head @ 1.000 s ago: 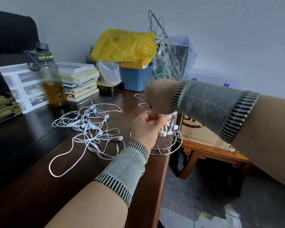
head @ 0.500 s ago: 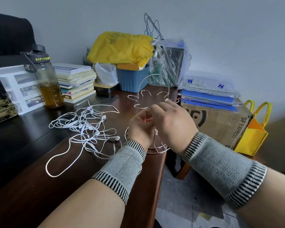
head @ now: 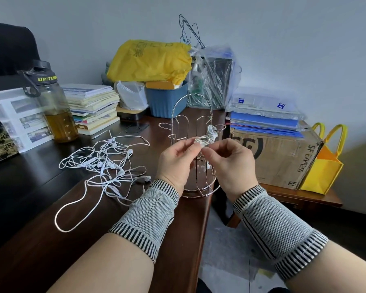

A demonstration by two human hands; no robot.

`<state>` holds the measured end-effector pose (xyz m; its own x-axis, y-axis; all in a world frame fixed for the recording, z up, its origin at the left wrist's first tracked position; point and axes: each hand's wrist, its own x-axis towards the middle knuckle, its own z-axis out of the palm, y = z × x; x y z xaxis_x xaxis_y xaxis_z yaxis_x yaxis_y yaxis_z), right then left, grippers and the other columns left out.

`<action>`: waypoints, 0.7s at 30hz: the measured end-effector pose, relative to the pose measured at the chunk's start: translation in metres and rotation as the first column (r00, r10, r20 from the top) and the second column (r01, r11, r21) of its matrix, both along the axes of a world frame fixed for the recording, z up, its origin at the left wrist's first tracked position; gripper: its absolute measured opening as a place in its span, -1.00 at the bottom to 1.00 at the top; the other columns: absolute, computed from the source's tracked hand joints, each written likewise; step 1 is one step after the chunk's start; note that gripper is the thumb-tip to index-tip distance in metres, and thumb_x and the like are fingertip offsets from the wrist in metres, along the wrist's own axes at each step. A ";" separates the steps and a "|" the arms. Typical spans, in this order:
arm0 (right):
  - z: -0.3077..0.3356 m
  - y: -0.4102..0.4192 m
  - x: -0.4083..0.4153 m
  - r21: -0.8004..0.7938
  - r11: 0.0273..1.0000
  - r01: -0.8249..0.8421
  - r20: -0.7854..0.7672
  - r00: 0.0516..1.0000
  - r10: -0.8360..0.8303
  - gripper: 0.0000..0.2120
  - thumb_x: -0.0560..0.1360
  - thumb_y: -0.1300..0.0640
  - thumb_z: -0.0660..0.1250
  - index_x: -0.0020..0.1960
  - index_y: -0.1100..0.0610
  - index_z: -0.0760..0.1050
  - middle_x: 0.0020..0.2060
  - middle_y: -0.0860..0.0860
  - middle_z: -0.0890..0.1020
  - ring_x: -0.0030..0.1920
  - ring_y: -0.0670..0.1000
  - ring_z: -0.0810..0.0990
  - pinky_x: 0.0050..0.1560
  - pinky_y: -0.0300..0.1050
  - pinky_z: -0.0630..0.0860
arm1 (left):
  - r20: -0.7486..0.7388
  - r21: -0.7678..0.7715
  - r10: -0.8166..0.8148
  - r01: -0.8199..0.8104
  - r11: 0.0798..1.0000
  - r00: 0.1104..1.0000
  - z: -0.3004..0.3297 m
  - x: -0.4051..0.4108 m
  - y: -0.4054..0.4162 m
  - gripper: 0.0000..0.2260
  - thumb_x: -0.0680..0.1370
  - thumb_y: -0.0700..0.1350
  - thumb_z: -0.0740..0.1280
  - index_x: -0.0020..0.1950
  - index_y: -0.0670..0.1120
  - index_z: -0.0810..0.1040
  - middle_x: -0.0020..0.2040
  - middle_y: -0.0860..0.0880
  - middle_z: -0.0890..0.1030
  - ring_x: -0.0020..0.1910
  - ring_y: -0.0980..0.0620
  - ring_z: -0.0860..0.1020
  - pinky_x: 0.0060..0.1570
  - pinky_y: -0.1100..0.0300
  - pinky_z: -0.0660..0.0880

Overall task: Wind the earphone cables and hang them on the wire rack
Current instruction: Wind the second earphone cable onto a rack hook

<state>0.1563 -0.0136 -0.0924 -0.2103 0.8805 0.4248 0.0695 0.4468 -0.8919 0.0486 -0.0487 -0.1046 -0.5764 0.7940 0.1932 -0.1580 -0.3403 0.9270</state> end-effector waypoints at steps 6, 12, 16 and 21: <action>-0.007 -0.005 -0.003 -0.385 0.902 -0.195 -0.289 0.954 0.083 -0.87 0.42 0.19 0.49 -0.25 0.18 0.57 -0.46 0.00 0.56 -0.42 -0.06 0.49 -0.32 -0.17 0.47 | -0.035 -0.020 -0.014 0.013 1.000 0.999 -0.003 -0.004 0.000 -0.86 0.52 -0.20 0.41 -0.13 0.04 0.69 -0.21 0.08 0.69 -0.15 0.11 0.59 -0.14 0.20 0.47; -0.005 -0.017 -0.012 -0.556 0.652 -0.516 -0.668 0.744 0.018 -0.98 0.48 0.30 0.38 -0.12 0.22 0.57 -0.39 0.03 0.58 -0.41 -0.11 0.52 -0.37 -0.30 0.49 | -0.014 -0.020 -0.068 0.068 0.997 0.998 -0.004 -0.006 -0.001 -0.90 0.47 -0.16 0.44 -0.12 0.03 0.72 -0.13 -0.02 0.69 -0.06 -0.01 0.58 0.00 0.05 0.47; -0.003 -0.021 -0.017 -0.538 0.647 -0.541 -0.705 0.709 0.007 -0.94 0.50 0.31 0.36 -0.14 0.20 0.56 -0.33 0.04 0.58 -0.39 -0.13 0.54 -0.36 -0.33 0.50 | 0.011 -0.020 -0.059 0.059 0.998 0.998 -0.002 -0.006 -0.002 -0.86 0.54 -0.28 0.37 -0.06 -0.05 0.66 -0.16 -0.05 0.68 -0.07 -0.05 0.58 0.10 0.00 0.49; -0.003 -0.024 -0.019 -0.508 0.732 -0.455 -0.645 0.764 0.027 -0.92 0.47 0.30 0.40 -0.19 0.19 0.56 -0.35 0.05 0.59 -0.38 -0.09 0.52 -0.33 -0.28 0.47 | -0.005 -0.038 -0.053 0.053 0.998 0.999 -0.003 -0.007 -0.003 -0.84 0.55 -0.26 0.35 -0.07 -0.02 0.67 -0.10 -0.08 0.69 -0.02 -0.07 0.60 0.14 -0.05 0.48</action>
<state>0.1377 -0.0379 -0.0949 -0.3666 0.9278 -0.0688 -0.5588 -0.2787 -0.7811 0.0415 -0.0515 -0.1074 -0.5324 0.8302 0.1655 -0.1693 -0.2960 0.9401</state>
